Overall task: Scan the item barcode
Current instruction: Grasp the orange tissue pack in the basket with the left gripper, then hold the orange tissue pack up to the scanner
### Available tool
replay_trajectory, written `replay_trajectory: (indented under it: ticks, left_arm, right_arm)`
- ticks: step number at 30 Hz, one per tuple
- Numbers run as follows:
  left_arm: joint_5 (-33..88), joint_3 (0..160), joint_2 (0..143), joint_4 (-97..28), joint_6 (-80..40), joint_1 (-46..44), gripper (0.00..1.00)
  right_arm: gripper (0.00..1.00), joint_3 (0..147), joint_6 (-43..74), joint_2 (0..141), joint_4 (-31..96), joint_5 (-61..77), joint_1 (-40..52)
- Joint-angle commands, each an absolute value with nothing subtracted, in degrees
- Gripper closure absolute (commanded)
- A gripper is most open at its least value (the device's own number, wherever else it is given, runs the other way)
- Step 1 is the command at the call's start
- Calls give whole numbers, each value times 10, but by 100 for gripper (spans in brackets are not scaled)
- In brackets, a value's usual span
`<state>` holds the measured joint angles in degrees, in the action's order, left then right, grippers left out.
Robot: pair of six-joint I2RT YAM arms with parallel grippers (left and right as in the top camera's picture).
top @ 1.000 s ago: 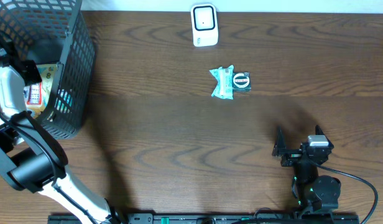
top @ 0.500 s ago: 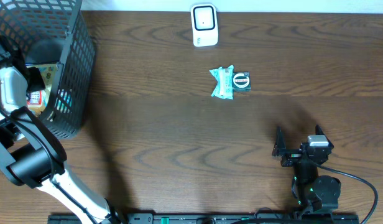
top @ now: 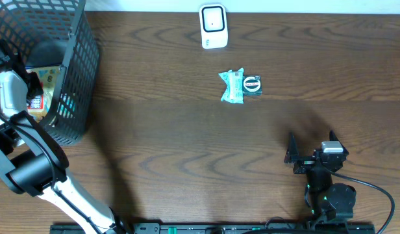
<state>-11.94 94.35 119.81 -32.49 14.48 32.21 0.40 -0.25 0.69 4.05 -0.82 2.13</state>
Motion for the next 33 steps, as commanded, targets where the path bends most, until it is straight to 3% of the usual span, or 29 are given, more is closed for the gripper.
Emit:
replay_trajectory:
  ticks: [1, 8, 11, 16, 22, 25, 33]
  left_arm:
    - [-116, 939, 1192, -327, 100, 324, 93]
    - [-109, 940, 1104, -321, 13, 323, 93]
    - [-50, 940, 1040, -320, -16, 323, 93]
    - [170, 940, 918, -298, -32, 323, 93]
    - [399, 940, 849, -241, -161, 311, 93]
    - [459, 940, 841, -216, -192, 275, 93]
    - [463, 940, 877, -226, -149, 100, 93]
  right_arm:
    - [1, 3, 3, 4, 43, -7, 17]
    - [1, 3, 3, 4, 43, -7, 17]
    - [1, 3, 3, 4, 43, -7, 17]
    - [1, 3, 4, 4, 43, -7, 17]
    - [1, 3, 3, 4, 43, -7, 17]
    - [1, 3, 3, 4, 43, -7, 17]
    - [1, 3, 3, 4, 43, -7, 17]
